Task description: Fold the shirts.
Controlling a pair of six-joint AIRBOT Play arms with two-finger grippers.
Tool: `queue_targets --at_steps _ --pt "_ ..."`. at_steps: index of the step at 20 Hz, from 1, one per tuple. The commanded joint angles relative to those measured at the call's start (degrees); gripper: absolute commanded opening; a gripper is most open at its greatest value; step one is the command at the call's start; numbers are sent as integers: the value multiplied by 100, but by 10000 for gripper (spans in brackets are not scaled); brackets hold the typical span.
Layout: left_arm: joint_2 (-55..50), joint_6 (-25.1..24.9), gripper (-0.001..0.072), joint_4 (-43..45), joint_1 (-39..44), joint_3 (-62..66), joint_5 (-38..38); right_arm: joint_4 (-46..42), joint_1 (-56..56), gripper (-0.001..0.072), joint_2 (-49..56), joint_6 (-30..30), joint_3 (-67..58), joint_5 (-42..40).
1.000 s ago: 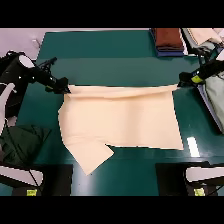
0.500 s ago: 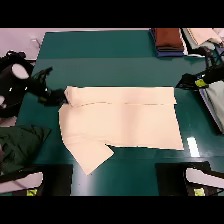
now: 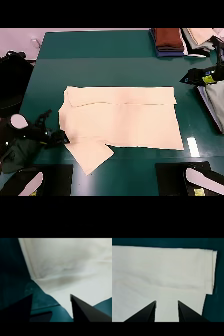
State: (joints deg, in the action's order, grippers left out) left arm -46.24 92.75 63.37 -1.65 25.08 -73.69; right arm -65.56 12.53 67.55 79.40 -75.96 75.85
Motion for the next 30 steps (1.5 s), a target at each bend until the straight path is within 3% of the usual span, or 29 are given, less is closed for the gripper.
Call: queue_targets --at_steps 1,5,6,7,9,12,14,16,18,20,21,26,30 --pt "221 22 547 -577 2 -638 535 11 -9 325 -39 2 0 22" --pt "221 -28 546 -879 0 -758 951 9 -7 325 -39 2 0 87" --pt "221 -33 493 -940 0 -758 990 7 -7 325 -39 2 0 127" --pt "221 -164 294 -1047 0 -739 1019 0 -4 325 -39 2 0 192" --pt "221 -433 32 -1248 0 -651 1008 -57 120 325 -39 -59 2 479" --pt "221 -662 25 -1261 0 -367 789 -179 540 324 -177 -151 479 1016" --pt "221 -793 25 -1259 0 -177 667 -831 892 328 -455 -151 1381 1152" --pt "221 -885 25 -1261 0 -20 662 -1303 1338 510 -741 -151 2498 1174" --pt "221 -890 25 -1261 0 42 717 -1257 1843 506 -831 -153 3515 1134" --pt "221 -914 25 -1263 0 39 778 -1193 2129 428 -785 -153 4245 1054" --pt "221 -914 25 -1263 0 39 807 -1193 2153 428 -715 -153 4483 960" --pt "221 -920 25 -1263 0 39 839 -396 2146 421 -428 -361 4861 588" --pt "221 -1027 23 -1137 0 42 402 -352 2149 20 -756 -708 4605 796"
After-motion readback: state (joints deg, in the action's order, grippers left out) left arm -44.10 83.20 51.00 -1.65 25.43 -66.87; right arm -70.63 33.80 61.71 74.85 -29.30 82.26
